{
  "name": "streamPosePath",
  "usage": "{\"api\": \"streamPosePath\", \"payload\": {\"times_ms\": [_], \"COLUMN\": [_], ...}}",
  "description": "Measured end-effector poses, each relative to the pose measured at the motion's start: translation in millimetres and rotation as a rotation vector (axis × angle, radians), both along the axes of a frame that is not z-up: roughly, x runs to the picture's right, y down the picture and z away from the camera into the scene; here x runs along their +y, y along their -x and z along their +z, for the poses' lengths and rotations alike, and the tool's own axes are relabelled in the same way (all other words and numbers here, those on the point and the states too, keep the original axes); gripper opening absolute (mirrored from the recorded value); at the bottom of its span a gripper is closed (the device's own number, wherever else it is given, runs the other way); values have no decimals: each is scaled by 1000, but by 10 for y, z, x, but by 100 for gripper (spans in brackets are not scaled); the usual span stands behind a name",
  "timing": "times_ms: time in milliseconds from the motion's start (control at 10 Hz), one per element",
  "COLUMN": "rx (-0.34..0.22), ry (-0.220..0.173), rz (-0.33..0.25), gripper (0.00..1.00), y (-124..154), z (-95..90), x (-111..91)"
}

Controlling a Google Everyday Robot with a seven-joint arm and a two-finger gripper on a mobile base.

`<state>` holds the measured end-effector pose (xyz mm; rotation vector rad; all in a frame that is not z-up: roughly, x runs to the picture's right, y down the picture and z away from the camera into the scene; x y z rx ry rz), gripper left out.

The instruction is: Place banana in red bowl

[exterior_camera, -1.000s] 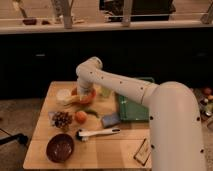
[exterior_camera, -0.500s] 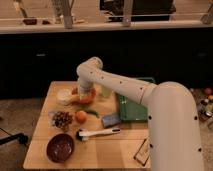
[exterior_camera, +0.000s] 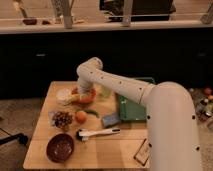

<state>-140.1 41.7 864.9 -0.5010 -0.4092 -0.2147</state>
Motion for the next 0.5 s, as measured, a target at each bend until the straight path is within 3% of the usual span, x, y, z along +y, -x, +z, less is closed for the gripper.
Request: {"api": "streamPosePath", "payload": {"times_ms": [100,500], "rx": [2,-7], "ry": [-5,-70], "rz": [-10,-93], "gripper": [1,0], "y": [-1,-48], "z": [23,-6], "x": [12,-197]}}
